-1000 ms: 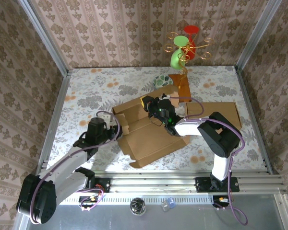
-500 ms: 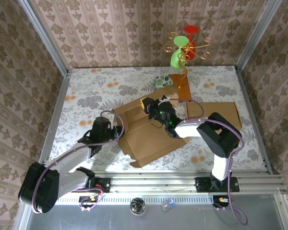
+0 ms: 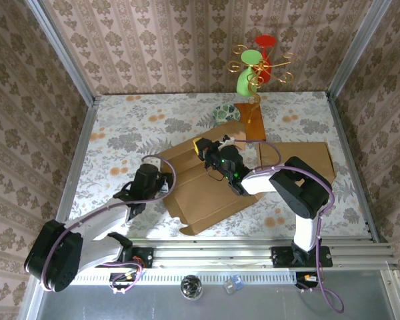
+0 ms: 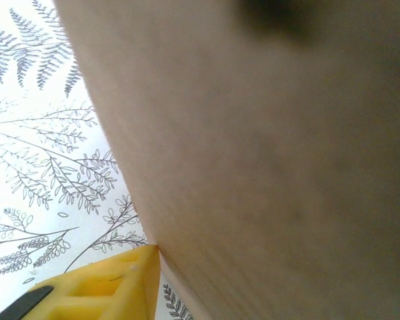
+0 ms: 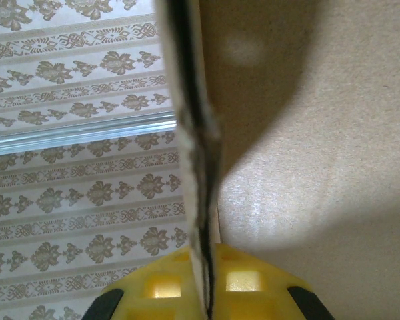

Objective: Fold the paper box

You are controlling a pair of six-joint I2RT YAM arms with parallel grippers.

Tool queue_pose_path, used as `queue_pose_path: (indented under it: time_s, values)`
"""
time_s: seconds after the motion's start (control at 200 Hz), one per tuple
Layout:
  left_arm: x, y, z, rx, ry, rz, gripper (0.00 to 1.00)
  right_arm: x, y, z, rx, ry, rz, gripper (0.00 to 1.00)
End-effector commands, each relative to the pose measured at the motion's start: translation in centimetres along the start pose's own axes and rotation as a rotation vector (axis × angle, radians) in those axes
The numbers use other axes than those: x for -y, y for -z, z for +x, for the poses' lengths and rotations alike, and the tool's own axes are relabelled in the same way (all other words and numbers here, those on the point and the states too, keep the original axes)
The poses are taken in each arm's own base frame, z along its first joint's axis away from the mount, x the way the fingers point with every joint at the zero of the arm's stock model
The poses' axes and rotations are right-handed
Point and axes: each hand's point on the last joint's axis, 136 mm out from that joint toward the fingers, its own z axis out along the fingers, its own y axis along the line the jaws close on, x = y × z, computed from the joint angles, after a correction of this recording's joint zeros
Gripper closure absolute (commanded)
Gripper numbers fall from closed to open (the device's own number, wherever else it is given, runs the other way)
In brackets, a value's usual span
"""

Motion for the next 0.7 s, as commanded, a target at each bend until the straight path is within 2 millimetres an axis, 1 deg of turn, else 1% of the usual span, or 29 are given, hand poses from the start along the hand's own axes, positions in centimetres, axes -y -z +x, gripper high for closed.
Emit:
queue_pose_path:
  time_s: [0.0, 0.15, 0.415, 0.6, 0.695]
  values:
    - [-0.4, 0.0, -1.3, 0.049, 0.045, -0.076, 0.64, 1.5, -0.1, 0.7, -0.009, 0.002, 0.028, 1.00]
    - [-0.9, 0.0, -1.3, 0.072, 0.086, -0.166, 0.70, 1.5, -0.2, 1.0, -0.010, -0.006, 0.026, 1.00]
    - [-1.5, -0.7, -1.1, 0.084, 0.154, -0.265, 0.71, 1.4, -0.2, 1.2, -0.005, -0.024, 0.025, 1.00]
    - [-2.1, -1.4, -1.1, 0.090, 0.179, -0.324, 0.80, 1.4, -0.1, 1.3, -0.007, -0.023, 0.027, 1.00]
    - [-2.1, -1.8, -1.0, 0.093, 0.192, -0.334, 0.82, 1.3, -0.1, 1.3, -0.008, -0.024, 0.026, 1.00]
